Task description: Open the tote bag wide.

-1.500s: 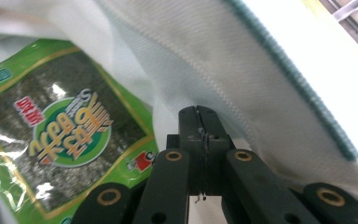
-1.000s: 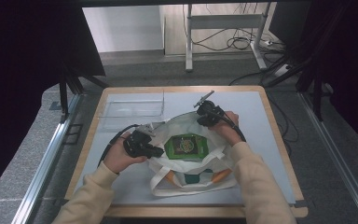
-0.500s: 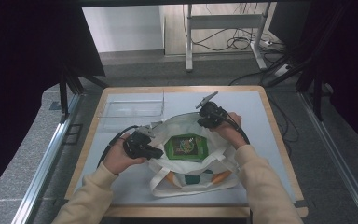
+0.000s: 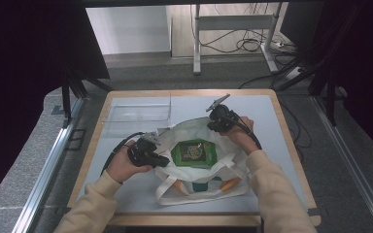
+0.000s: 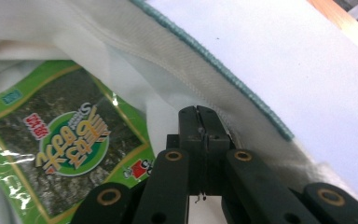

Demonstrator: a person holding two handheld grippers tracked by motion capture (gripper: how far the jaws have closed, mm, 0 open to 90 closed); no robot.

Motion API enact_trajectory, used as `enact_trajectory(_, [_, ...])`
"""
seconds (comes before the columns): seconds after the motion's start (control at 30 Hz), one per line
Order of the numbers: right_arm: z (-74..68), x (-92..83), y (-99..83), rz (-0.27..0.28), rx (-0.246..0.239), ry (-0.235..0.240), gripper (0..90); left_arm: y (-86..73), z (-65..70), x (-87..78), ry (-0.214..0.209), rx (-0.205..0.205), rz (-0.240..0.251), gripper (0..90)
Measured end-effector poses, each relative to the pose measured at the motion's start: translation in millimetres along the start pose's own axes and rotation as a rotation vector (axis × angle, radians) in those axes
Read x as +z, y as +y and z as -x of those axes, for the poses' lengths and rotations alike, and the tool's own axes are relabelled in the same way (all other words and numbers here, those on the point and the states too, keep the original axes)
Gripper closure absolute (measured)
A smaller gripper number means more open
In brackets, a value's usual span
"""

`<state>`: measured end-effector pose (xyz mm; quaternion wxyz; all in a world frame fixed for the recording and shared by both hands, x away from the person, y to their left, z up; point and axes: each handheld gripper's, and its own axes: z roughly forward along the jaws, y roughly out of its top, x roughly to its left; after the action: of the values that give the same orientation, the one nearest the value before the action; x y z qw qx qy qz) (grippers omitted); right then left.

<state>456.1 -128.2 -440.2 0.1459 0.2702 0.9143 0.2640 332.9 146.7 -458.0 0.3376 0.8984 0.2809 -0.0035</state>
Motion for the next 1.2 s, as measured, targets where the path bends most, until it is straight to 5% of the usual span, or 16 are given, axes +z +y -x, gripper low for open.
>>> enact_trajectory(0.6, [-22.0, -36.2, -12.9, 0.084, -0.020, 0.036, 89.2, -0.9, 2.0, -13.2, 0.016, 0.001, 0.029, 83.9])
enact_trajectory(0.93, [-24.3, -38.8, -20.7, 0.093, -0.003, 0.041, 89.0, -0.6, 0.9, -22.9, 0.032, -0.002, 0.090, 83.0])
enact_trajectory(1.2, [-32.1, -38.8, -23.7, 0.084, 0.013, 0.070, 75.8, 0.2, -4.6, -33.5, 0.056, -0.037, 0.170, 64.4])
